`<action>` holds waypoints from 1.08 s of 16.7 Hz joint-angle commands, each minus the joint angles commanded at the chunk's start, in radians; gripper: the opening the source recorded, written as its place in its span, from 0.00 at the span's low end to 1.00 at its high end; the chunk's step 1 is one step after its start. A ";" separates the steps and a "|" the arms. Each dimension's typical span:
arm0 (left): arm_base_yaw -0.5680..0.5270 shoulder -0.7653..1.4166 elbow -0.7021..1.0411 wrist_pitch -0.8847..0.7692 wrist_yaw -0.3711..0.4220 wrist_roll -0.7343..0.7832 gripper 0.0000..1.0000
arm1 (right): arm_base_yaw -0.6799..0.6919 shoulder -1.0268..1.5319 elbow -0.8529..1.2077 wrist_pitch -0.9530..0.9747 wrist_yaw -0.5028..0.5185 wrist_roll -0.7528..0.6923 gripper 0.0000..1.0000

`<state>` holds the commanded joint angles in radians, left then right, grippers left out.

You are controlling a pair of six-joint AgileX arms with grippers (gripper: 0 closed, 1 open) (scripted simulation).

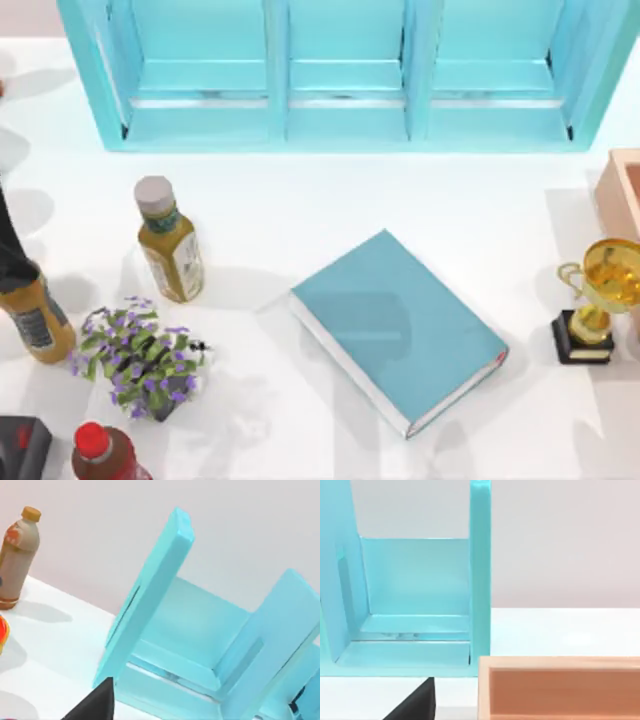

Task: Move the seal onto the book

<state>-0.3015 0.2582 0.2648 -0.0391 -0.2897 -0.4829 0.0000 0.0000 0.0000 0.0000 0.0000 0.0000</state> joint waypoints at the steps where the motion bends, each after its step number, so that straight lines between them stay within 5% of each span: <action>1: 0.057 -0.055 -0.044 0.007 0.052 0.095 1.00 | 0.000 0.000 0.000 0.000 0.000 0.000 1.00; 8: 0.294 -0.253 -0.257 0.038 0.282 0.471 1.00 | 0.000 0.000 0.000 0.000 0.000 0.000 1.00; 18: 0.301 -0.258 -0.265 0.039 0.290 0.483 1.00 | -0.017 0.064 0.061 -0.060 0.001 -0.015 1.00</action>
<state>0.0000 0.0000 0.0000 0.0000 0.0000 0.0000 -0.0173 0.0642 0.0608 -0.0602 0.0008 -0.0152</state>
